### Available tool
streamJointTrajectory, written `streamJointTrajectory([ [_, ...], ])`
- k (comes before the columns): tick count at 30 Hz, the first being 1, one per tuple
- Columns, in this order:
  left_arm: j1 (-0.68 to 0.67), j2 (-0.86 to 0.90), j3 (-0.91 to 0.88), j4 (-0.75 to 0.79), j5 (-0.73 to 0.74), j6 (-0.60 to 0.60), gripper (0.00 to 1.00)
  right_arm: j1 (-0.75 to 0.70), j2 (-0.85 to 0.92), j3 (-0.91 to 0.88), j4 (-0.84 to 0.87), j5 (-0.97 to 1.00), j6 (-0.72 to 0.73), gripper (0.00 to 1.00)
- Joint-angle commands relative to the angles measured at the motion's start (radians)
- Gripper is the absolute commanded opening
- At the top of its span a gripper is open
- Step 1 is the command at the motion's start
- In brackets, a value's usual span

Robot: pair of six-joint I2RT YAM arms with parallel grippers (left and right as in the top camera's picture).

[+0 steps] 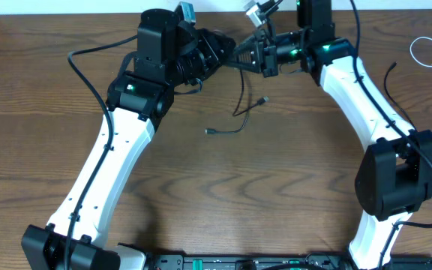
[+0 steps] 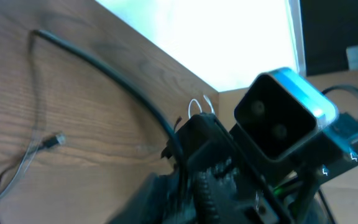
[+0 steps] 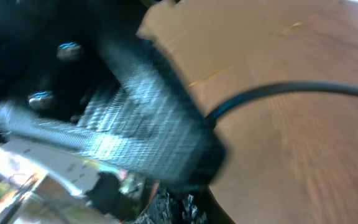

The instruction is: Untangle cables

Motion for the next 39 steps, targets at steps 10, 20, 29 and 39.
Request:
streamJointTrajectory([
  [10,0.001,0.006,0.008,-0.079,-0.075,0.228,0.95,-0.296,-0.134,0.014,-0.071,0.403,0.156,0.01],
  [20,0.000,0.006,0.008,-0.114,-0.164,0.231,0.97,-0.615,-0.428,0.014,-0.254,0.650,0.150,0.01],
  [29,0.000,0.006,0.008,-0.115,-0.171,0.231,0.97,-0.835,-0.584,0.014,-0.209,0.651,0.251,0.01],
  [39,0.000,0.006,0.008,-0.119,-0.171,0.231,0.97,-1.088,-0.492,0.014,-0.218,0.661,0.227,0.01],
])
